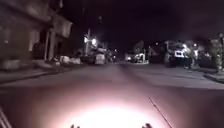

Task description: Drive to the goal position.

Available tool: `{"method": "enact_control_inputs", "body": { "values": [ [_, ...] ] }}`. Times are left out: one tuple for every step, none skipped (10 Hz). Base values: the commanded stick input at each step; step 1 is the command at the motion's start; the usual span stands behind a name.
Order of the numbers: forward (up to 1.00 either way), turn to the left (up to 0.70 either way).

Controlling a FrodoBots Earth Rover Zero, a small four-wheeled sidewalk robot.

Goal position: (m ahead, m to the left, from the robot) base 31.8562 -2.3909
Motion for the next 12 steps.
{"method": "enact_control_inputs", "body": {
  "values": [
    [0.85, 0.0],
    [0.85, 0.0],
    [0.85, 0.0],
    [0.85, 0.0],
    [0.85, 0.0],
    [0.85, 0.0],
    [0.85, 0.0],
    [0.85, 0.0],
    [0.85, 0.0],
    [0.85, 0.0],
    [0.85, 0.0],
    [0.85, 0.0]
  ]
}}
